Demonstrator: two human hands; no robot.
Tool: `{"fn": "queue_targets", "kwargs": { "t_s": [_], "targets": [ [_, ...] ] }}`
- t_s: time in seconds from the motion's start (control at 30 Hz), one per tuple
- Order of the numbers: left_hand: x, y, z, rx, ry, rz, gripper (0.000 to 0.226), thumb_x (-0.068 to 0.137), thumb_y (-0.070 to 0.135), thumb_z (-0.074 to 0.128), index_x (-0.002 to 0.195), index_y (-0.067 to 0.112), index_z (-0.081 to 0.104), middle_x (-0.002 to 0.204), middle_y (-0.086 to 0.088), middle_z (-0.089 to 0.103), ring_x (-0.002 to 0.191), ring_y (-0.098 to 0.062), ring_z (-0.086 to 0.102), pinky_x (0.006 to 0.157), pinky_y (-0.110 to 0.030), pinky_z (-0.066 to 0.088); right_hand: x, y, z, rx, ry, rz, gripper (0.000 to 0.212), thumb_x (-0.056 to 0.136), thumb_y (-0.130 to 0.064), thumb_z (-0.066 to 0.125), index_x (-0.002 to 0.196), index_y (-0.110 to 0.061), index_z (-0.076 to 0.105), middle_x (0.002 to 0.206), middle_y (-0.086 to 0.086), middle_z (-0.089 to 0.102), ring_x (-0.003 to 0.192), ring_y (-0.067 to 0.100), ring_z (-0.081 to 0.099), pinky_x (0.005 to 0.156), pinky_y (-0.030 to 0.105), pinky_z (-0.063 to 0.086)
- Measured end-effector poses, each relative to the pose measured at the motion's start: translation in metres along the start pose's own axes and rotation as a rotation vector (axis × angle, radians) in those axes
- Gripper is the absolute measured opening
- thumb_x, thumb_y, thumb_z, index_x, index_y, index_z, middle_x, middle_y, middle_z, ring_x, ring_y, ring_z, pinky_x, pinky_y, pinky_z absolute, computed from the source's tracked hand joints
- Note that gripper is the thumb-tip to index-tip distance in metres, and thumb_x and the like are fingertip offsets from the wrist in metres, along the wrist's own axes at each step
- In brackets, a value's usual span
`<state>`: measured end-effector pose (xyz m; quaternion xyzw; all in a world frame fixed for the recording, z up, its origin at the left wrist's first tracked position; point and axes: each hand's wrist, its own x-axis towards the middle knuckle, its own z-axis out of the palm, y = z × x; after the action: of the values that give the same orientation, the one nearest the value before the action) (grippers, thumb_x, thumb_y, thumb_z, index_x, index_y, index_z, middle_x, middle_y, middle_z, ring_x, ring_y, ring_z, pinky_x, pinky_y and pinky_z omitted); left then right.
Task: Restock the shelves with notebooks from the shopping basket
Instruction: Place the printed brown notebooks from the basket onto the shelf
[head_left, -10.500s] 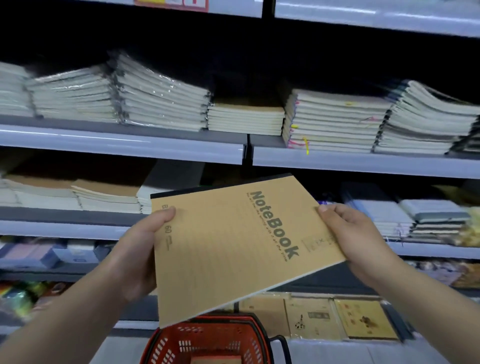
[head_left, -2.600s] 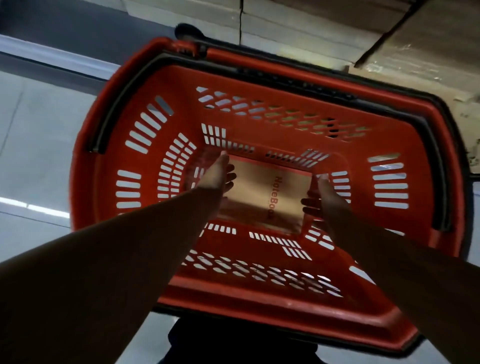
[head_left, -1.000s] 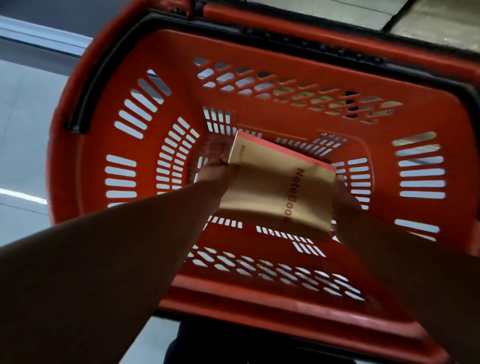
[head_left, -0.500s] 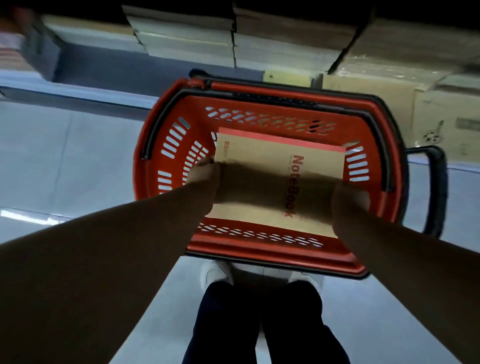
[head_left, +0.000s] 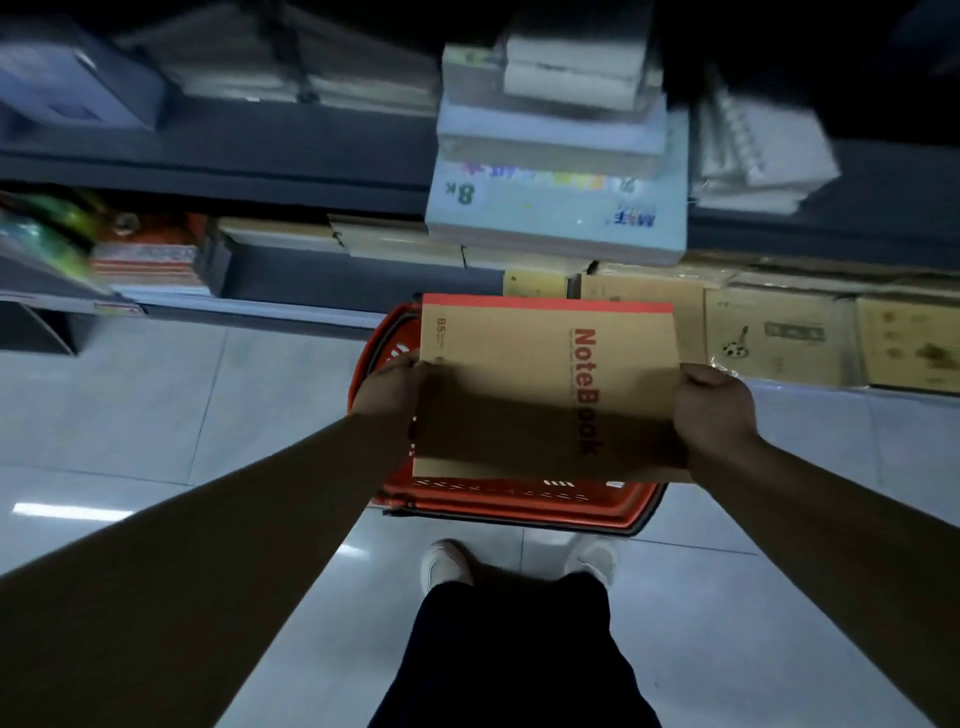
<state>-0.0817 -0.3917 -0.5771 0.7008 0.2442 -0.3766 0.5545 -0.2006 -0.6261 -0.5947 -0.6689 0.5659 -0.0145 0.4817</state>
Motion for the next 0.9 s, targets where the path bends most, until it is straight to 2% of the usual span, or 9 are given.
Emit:
{"fn": "queue_targets", "kwargs": {
  "t_s": [0.13,0.23,0.3,0.37,0.47,0.53,0.63,0.73,0.9],
  "targets": [
    [-0.044,0.037,-0.009,0.015,-0.061,0.068,0.024,0.092,0.01,0.054,0.111,0.018,0.066,0.117,-0.007,0.066,0.11,-0.028,0.058,0.098,-0.046,0.047,-0.026,-0.037,-0.037,0.105,-0.022,0.019,0.033,0.098,-0.006,0.044,0.125,-0.009,0.062,0.136,0.007,0.054,0.124,0.031,0.046,0.096,0.034,0.039],
    [-0.074,0.064,-0.012,0.038,-0.099,0.13,0.024,0.098,0.016,0.046,0.109,0.008,0.065,0.098,-0.009,0.072,0.079,-0.019,0.069,0.061,-0.024,0.055,-0.049,-0.057,-0.063,0.14,-0.034,0.008,0.025,0.094,-0.004,0.048,0.111,-0.005,0.067,0.105,0.01,0.067,0.087,0.024,0.06,0.077,0.03,0.046],
    [-0.096,0.079,-0.017,-0.022,-0.145,0.14,0.028,0.097,0.016,0.044,0.095,0.01,0.071,0.077,-0.007,0.073,0.06,-0.017,0.07,0.045,-0.02,0.05,-0.064,-0.067,-0.082,0.156,-0.026,-0.001,0.019,0.093,-0.005,0.051,0.091,-0.015,0.068,0.081,0.003,0.062,0.064,0.012,0.054,0.059,0.024,0.044],
    [-0.116,0.091,-0.02,-0.067,-0.222,0.14,0.041,0.094,0.015,0.041,0.072,0.016,0.077,0.065,-0.003,0.07,0.056,-0.017,0.069,0.045,-0.024,0.05,-0.078,-0.079,-0.099,0.221,0.003,-0.003,0.025,0.094,-0.005,0.05,0.08,-0.021,0.063,0.089,0.001,0.06,0.07,0.013,0.054,0.064,0.024,0.043],
    [-0.146,0.108,-0.022,-0.109,-0.288,0.15,0.053,0.091,0.019,0.038,0.049,0.022,0.071,0.055,0.0,0.063,0.05,-0.016,0.065,0.045,-0.027,0.05,-0.099,-0.1,-0.122,0.314,0.036,-0.003,0.023,0.095,-0.006,0.047,0.097,-0.017,0.067,0.105,-0.002,0.059,0.086,0.015,0.053,0.076,0.022,0.039],
    [-0.169,0.122,-0.024,-0.114,-0.283,0.148,0.045,0.089,0.022,0.04,0.056,0.022,0.071,0.061,-0.002,0.065,0.055,-0.02,0.066,0.05,-0.032,0.053,-0.114,-0.118,-0.137,0.354,0.021,-0.024,0.022,0.095,-0.009,0.049,0.1,-0.017,0.068,0.105,-0.004,0.06,0.087,0.016,0.054,0.077,0.026,0.04],
    [-0.203,0.142,-0.029,-0.12,-0.291,0.193,0.03,0.089,0.029,0.047,0.082,0.019,0.074,0.083,-0.01,0.071,0.073,-0.027,0.07,0.064,-0.04,0.057,-0.135,-0.147,-0.158,0.388,0.02,-0.082,0.018,0.096,-0.015,0.052,0.092,-0.022,0.068,0.089,-0.01,0.062,0.076,0.01,0.054,0.061,0.026,0.041],
    [-0.234,0.16,-0.032,-0.174,-0.314,0.236,0.033,0.089,0.039,0.053,0.109,0.017,0.068,0.099,-0.014,0.073,0.082,-0.031,0.072,0.067,-0.044,0.058,-0.152,-0.175,-0.177,0.412,0.007,-0.15,0.017,0.097,-0.017,0.052,0.092,-0.021,0.068,0.088,-0.009,0.062,0.076,0.011,0.055,0.064,0.029,0.044],
    [-0.273,0.188,-0.035,-0.203,-0.362,0.187,0.031,0.089,0.045,0.058,0.102,0.018,0.065,0.09,-0.015,0.075,0.074,-0.034,0.073,0.055,-0.045,0.057,-0.177,-0.215,-0.205,0.405,-0.065,-0.271,0.025,0.098,-0.014,0.051,0.083,-0.02,0.07,0.083,-0.003,0.066,0.075,0.016,0.059,0.07,0.03,0.049]
  ]
}}
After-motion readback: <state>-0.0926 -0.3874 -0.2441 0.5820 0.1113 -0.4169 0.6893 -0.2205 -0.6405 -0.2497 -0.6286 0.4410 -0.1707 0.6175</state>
